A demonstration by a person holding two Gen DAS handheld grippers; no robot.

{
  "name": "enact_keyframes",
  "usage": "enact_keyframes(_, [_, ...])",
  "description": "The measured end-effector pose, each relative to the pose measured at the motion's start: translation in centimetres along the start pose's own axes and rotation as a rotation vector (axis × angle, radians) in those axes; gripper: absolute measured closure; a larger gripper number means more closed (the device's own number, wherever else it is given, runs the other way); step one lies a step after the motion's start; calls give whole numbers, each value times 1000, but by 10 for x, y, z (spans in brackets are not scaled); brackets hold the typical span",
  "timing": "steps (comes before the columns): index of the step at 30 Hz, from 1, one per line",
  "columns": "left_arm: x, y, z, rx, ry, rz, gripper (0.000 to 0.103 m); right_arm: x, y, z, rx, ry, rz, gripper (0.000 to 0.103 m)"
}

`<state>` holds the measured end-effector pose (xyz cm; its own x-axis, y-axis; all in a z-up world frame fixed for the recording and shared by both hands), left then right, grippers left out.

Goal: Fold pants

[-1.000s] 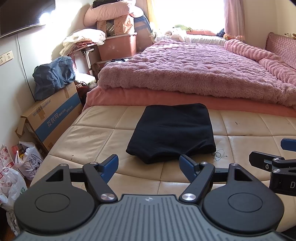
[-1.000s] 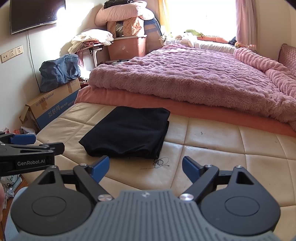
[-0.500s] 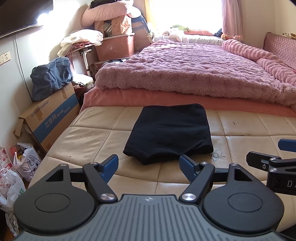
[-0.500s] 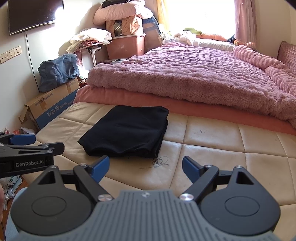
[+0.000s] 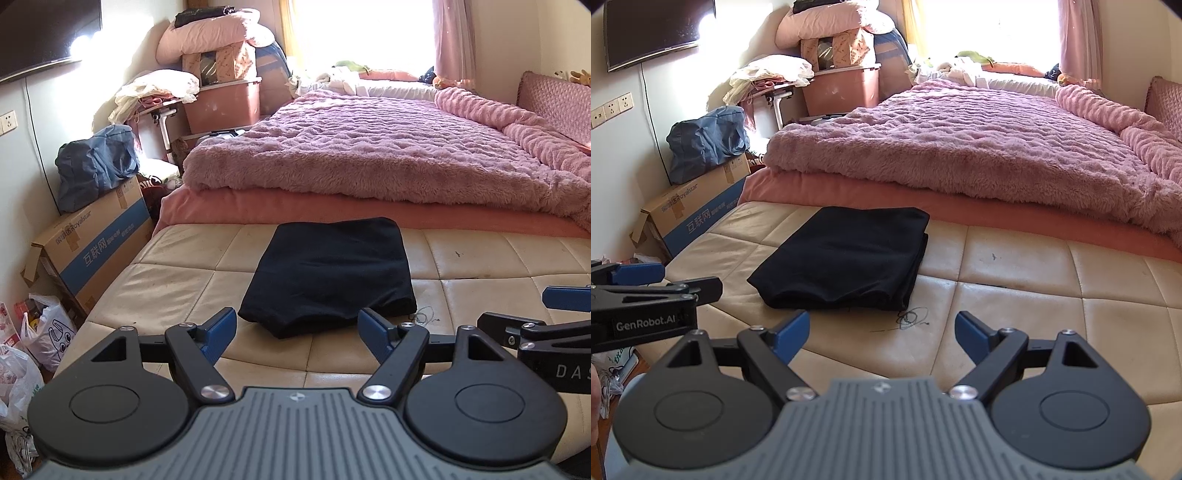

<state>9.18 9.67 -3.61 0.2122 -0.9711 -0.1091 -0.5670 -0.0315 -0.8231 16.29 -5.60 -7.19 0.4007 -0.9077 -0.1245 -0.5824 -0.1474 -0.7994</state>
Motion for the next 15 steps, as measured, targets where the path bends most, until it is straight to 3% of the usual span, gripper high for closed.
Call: enact_keyframes(15, [-1,-5,-2,10,-3,-16,15,1,0,1,2,1,5,21])
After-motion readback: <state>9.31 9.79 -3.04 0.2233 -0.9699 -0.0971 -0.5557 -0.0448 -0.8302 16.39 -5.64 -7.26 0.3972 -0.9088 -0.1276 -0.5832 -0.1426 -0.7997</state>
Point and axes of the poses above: each gripper's, at about its wrist camera, not at the fingertips, and z roughly the way its jaws point, x to its right, y to its underside, the point moved 3 cm from there along z, roughly the way its jaws point, and after that the axes turned 3 degrees about x, right-handed, at the moved point
